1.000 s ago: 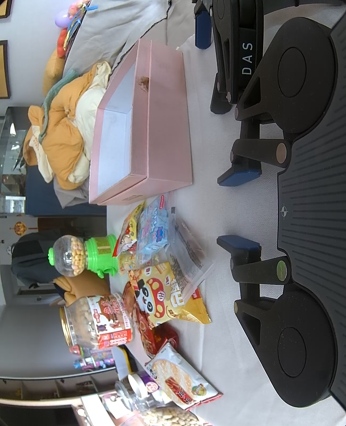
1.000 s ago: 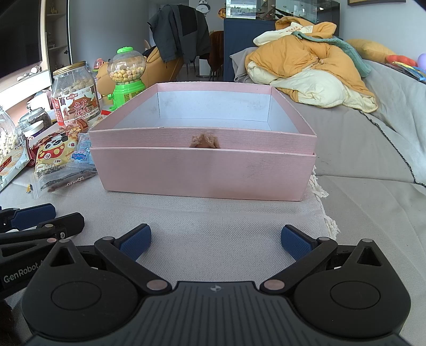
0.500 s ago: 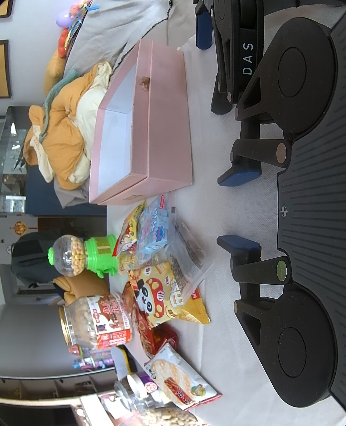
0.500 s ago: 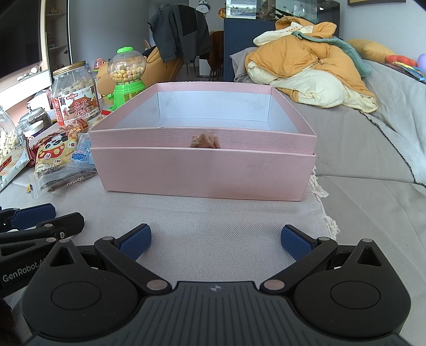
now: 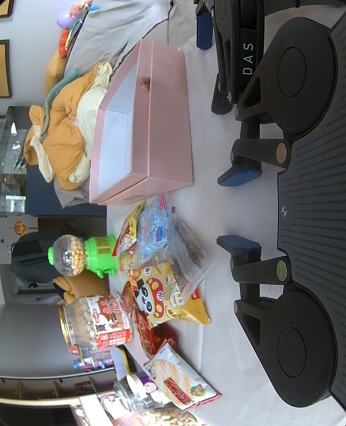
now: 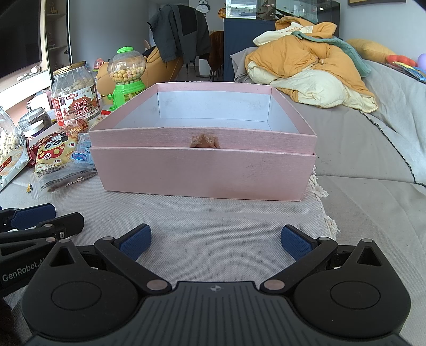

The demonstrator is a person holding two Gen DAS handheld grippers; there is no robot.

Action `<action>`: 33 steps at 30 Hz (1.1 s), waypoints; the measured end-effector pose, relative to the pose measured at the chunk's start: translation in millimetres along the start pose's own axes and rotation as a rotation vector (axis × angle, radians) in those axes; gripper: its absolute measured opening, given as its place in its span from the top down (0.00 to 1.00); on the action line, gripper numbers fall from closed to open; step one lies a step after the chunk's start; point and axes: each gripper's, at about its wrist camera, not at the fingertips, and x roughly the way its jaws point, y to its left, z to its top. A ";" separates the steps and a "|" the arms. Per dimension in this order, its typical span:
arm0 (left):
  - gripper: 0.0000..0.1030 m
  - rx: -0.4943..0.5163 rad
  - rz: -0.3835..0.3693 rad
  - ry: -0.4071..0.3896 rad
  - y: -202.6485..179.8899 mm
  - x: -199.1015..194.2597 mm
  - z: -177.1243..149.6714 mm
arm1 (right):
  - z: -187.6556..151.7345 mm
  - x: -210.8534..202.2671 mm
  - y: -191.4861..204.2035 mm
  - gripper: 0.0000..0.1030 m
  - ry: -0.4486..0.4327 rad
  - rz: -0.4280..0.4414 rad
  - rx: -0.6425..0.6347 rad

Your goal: Organize snacks

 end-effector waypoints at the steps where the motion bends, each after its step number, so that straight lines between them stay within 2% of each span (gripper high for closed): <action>1: 0.54 0.000 0.000 0.000 0.0 -0.1 0.0 | 0.0 0.0 0.0 0.00 0.000 0.000 0.000; 18: 0.54 0.017 0.011 -0.001 -0.9 -0.2 -0.1 | -0.8 0.7 2.2 0.00 0.000 0.000 0.000; 20: 0.55 0.011 -0.005 -0.001 0.4 -1.5 -0.1 | -1.5 0.2 3.1 0.00 0.002 0.003 0.000; 22: 0.55 0.010 -0.052 -0.001 7.4 -3.8 1.6 | 0.1 -0.5 3.4 0.00 0.027 0.016 -0.015; 26: 0.55 0.004 -0.121 -0.012 29.1 -13.9 15.6 | 19.1 7.4 -2.5 0.00 0.157 0.074 -0.044; 29: 0.55 -0.054 -0.141 -0.039 60.6 -21.1 34.0 | 24.4 12.0 1.7 0.00 0.197 0.074 -0.081; 31: 0.56 -0.098 -0.128 -0.070 82.9 -23.9 43.4 | 30.5 13.1 2.3 0.00 0.229 0.092 -0.095; 33: 0.56 -0.063 -0.132 -0.089 92.3 -21.2 50.1 | 35.7 15.1 10.8 0.00 0.218 0.159 -0.130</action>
